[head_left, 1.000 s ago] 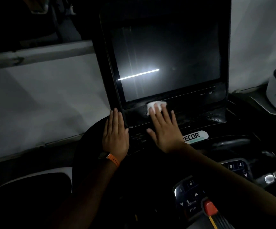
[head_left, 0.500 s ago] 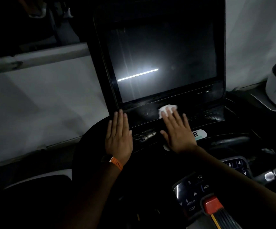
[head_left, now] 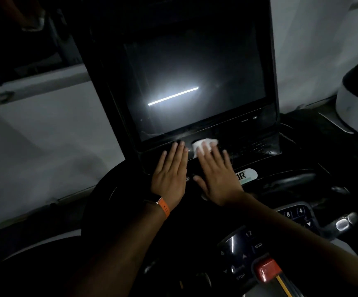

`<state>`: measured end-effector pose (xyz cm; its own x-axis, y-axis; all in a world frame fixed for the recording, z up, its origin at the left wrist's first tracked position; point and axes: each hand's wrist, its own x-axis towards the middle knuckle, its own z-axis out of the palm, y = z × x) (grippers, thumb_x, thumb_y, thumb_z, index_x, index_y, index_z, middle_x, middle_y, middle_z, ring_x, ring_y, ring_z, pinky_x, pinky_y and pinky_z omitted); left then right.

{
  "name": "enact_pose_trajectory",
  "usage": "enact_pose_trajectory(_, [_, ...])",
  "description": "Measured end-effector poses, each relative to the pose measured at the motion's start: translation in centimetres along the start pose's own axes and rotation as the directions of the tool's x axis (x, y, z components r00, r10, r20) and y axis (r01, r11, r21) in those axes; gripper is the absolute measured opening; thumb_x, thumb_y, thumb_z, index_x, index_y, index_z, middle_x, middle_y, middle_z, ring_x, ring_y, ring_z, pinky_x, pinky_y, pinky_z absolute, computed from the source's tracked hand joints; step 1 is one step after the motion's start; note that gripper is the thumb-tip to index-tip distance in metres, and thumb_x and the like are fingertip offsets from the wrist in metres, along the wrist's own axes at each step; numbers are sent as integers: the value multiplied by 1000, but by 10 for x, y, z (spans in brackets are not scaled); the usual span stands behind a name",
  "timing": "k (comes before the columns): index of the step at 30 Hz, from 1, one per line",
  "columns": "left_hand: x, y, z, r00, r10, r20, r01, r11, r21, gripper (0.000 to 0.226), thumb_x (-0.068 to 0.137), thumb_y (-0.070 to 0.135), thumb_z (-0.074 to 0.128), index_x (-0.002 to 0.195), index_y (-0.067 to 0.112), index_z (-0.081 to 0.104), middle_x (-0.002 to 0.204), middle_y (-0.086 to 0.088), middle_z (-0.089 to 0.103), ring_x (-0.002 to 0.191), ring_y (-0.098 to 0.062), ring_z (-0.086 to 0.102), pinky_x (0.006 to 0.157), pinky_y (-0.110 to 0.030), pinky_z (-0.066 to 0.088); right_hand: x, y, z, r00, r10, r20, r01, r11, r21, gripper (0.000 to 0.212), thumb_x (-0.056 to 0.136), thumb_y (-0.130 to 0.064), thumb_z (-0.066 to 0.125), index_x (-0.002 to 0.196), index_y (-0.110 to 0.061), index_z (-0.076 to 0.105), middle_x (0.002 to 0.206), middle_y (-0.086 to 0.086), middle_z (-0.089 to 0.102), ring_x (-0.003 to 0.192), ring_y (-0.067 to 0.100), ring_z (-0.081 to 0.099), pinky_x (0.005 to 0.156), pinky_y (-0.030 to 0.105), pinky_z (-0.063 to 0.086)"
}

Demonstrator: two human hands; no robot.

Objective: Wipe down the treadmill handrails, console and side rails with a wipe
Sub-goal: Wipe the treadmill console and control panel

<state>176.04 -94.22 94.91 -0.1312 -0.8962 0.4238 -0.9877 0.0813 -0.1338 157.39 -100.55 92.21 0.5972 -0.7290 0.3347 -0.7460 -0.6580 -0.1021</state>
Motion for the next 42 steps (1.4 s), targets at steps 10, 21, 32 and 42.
enact_pose_trajectory(10, [27,4,1,1000,24,-9,-24,998,50,74,101,21,56,161,3,19,170,-15,14,158,-30,11,128,-49,13,28,25,-13,994,-89,-61,89,996,0,74,107,-55,32,167,-13,19,175,9,11,161,33,5,125,64,16])
enact_pose_trajectory(21, [46,29,0,1000,15,22,-17,998,60,79,97,19,62,161,3,18,170,-15,14,158,-30,13,128,-48,13,24,66,-12,992,63,-113,-60,998,24,70,107,-51,35,167,-18,19,175,7,13,162,30,7,124,67,17])
enact_pose_trajectory(32, [75,61,-1,997,-1,74,-4,998,64,78,95,23,61,160,3,23,170,-15,13,158,-29,14,128,-46,7,-9,125,-15,933,360,-22,-357,930,88,76,106,-53,30,168,-15,7,175,10,3,162,31,-2,127,61,10])
enact_pose_trajectory(42, [88,86,7,997,12,80,-16,999,44,78,94,17,57,161,3,19,170,-14,10,158,-29,13,128,-46,9,22,150,-31,935,353,-44,-343,927,149,78,106,-55,33,168,-14,9,175,10,5,162,33,0,126,60,8])
